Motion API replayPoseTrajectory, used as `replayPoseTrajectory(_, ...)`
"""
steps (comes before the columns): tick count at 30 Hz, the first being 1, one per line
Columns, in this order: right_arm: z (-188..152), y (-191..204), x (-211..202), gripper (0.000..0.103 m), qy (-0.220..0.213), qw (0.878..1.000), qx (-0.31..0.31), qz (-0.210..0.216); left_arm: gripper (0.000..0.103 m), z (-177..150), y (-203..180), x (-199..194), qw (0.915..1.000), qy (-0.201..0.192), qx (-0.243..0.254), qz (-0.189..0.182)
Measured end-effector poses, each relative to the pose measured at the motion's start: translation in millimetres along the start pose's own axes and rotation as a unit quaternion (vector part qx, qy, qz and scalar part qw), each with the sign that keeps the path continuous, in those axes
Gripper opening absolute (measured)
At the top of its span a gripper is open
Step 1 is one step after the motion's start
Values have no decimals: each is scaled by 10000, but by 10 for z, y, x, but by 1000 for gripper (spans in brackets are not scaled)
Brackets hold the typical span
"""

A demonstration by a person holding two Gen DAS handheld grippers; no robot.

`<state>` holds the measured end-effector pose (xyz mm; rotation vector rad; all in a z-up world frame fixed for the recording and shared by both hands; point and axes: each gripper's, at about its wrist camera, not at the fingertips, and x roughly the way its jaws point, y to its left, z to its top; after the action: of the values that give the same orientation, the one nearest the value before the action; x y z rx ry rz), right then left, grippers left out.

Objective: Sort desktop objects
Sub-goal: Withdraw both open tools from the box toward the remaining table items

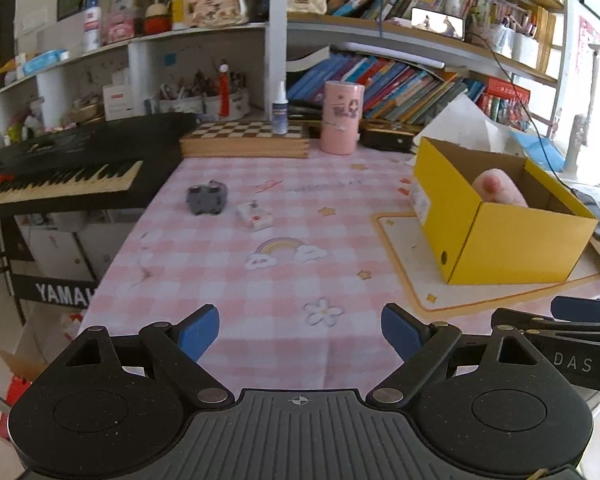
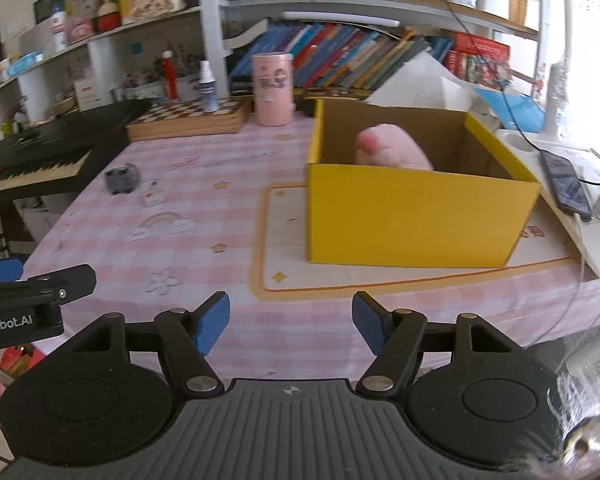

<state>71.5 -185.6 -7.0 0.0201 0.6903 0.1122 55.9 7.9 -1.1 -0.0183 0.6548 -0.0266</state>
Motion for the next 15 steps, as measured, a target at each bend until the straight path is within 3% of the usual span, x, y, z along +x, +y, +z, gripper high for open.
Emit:
replayPoseTrajectory(7,-27,283,-27,74,-6,9997,-111,203,90,-68,194,-83,9999,97,29,104)
replayPoseTrajectory(15,-56,554,-56,74,-28,9989,-294,353,90,-110,407,-154,9997,112,-17,202)
